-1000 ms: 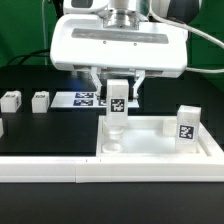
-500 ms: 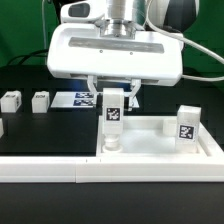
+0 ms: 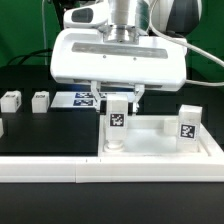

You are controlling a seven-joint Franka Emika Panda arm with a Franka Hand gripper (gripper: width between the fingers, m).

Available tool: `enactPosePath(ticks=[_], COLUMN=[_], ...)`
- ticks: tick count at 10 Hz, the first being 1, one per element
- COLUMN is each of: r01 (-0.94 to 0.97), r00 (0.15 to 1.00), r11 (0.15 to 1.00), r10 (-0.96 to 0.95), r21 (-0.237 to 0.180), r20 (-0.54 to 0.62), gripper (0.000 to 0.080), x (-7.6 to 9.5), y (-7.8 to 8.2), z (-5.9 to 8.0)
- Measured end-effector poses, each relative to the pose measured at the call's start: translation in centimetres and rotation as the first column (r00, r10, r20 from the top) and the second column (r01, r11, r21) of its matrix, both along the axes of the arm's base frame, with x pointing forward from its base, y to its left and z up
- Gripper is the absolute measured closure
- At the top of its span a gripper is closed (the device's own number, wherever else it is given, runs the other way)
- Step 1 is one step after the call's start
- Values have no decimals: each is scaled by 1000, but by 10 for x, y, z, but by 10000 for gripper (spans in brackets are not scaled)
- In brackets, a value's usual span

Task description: Assemble square table

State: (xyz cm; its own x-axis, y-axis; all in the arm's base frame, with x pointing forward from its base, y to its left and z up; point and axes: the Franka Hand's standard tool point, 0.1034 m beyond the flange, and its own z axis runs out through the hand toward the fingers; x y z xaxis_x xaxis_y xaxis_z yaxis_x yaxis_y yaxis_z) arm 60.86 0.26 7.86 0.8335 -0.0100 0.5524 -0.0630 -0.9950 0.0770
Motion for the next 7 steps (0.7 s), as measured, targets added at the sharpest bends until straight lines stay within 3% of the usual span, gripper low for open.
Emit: enactPosePath(ticks=[2,7], r01=[2,2], r00=[1000,1000], r11=[1000,1000], r10=[-2,-2], r21=[-8,-4], r20=[-1,-14], gripper=[506,505], x=[-3,-4], y=[-3,-3], z=[-7,-9])
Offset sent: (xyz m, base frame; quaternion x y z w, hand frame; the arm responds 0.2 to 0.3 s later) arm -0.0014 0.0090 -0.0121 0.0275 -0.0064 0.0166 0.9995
